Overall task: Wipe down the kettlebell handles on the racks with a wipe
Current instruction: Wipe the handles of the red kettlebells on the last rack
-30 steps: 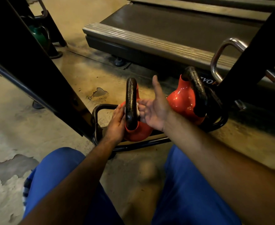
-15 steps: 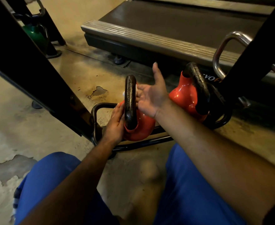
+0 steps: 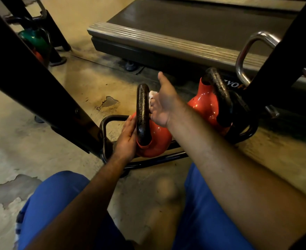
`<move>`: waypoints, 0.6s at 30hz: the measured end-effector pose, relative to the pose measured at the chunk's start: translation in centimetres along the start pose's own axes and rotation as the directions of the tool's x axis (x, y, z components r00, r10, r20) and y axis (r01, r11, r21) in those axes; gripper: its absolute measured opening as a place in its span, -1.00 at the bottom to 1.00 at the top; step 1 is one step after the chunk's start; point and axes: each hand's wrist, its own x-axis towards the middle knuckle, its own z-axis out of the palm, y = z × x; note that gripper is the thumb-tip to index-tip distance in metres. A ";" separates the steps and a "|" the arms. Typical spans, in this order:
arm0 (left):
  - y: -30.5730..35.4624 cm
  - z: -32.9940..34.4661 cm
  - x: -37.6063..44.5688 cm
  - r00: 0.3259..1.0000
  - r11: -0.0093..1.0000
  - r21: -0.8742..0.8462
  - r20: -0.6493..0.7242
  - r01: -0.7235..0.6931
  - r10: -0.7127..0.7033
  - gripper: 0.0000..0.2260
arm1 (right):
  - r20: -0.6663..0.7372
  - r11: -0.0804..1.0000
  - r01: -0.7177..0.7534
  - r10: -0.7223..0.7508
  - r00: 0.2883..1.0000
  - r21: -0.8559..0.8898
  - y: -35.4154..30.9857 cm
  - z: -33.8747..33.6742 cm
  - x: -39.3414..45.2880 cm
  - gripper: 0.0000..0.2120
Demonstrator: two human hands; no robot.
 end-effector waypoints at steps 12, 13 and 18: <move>-1.2 -0.2 0.7 0.998 0.999 -0.022 0.051 0.040 -0.039 -0.54 | 0.113 0.992 -0.009 -0.005 0.994 0.124 -0.9 -0.3 0.7 -0.07; -1.2 -0.2 0.7 0.998 0.999 -0.031 0.042 0.044 -0.042 -0.55 | 0.124 0.994 -0.014 0.001 0.992 0.104 -1.0 -0.3 0.7 -0.07; -0.8 -0.1 0.5 0.998 0.999 -0.017 0.039 0.041 -0.040 -0.56 | 0.146 0.990 0.034 -0.054 0.988 0.136 0.7 -1.8 0.8 -0.17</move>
